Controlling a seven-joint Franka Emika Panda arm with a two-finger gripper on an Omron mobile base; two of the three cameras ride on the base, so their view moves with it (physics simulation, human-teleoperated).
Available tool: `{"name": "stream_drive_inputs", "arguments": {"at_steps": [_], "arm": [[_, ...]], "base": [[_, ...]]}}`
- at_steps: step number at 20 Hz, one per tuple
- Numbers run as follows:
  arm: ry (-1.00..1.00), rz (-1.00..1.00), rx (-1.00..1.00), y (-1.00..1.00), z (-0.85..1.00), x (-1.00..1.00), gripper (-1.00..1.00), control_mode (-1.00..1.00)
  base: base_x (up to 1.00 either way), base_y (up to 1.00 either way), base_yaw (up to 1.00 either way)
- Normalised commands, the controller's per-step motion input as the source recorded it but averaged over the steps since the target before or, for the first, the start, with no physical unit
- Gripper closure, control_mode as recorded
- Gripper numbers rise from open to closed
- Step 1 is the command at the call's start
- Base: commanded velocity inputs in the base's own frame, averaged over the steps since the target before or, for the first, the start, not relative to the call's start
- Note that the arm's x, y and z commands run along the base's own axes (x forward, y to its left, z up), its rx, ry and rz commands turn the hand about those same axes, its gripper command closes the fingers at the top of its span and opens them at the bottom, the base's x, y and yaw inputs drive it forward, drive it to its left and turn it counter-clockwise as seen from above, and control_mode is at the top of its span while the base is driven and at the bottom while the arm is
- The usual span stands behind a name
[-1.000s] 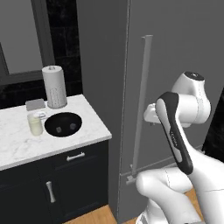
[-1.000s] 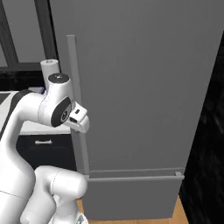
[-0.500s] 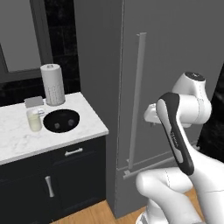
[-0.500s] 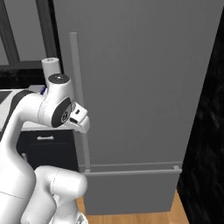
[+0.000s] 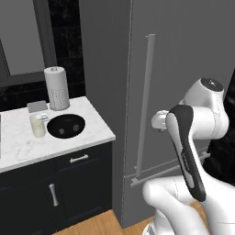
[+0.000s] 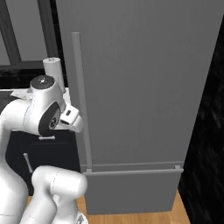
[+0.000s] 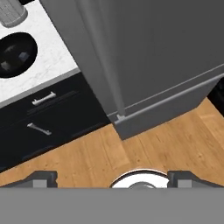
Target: Grab a lemon wedge from the fridge and one ice cube from the ice bowl, and put them in the glass of lemonade.
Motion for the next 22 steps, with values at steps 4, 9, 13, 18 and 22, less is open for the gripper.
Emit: {"name": "stream_drive_inputs", "arguments": {"at_steps": [4,9,13,18,22], "arm": [[-0.2,0.02,-0.11,0.03,0.63,-0.12,-1.0,-1.0],[-0.04,0.01,-0.04,-0.02,0.43,0.18,-1.0,-1.0],[0.0,0.02,0.0,-0.1,0.11,0.18,-1.0,-1.0],[0.02,0.02,0.0,-0.23,0.0,0.17,-1.0,-1.0],[0.06,0.01,0.0,-0.04,0.0,0.27,-1.0,-1.0]], "base": [[0.0,0.0,0.0],[0.0,0.0,0.0],[0.0,0.0,0.0],[0.0,0.0,0.0],[0.0,0.0,0.0]]}}
